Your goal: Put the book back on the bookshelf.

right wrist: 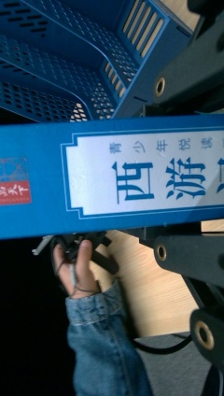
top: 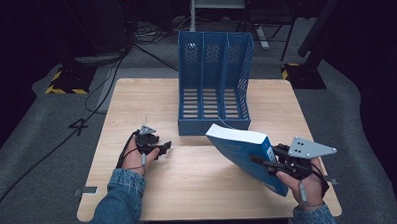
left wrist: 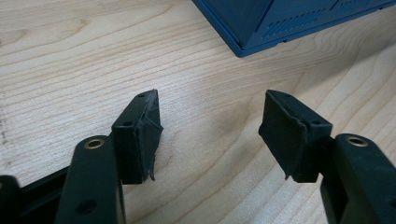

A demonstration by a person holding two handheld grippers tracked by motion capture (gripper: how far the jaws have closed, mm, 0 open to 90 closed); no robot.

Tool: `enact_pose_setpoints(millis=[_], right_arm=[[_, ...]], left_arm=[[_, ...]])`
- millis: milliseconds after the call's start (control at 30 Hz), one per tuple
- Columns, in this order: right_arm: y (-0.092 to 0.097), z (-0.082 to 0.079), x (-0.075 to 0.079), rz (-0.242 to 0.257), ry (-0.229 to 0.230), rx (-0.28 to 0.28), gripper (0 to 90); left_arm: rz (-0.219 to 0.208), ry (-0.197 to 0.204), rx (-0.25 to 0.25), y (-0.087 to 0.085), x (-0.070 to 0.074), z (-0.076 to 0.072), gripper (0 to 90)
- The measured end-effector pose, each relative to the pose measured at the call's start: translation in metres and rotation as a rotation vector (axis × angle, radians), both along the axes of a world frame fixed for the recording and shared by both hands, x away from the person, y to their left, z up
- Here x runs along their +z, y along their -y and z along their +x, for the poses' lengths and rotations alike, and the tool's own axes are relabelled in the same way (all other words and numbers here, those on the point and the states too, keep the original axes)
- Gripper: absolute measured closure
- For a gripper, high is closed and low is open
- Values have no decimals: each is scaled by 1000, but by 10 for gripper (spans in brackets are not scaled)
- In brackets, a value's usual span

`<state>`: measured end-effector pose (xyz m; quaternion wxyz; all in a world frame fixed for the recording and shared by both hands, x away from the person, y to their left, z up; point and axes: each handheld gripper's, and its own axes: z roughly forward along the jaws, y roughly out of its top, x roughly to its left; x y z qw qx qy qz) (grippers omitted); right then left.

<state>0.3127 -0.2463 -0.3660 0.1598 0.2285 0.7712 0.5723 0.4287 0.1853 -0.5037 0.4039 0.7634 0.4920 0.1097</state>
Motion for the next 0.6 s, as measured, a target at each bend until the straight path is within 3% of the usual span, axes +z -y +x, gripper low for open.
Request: enact_pose_setpoints(millis=[267,367,600], right_arm=[[1,0,16,32,-6,-7,619],[1,4,21,95,-38,-8,619],[-6,11,34,153,-36,0,619]], left_arm=[[1,2,-4,-7,0,-3,362],[-2,1,11,-13,0,-5,362],[3,2,28,-17,0,-8,361]])
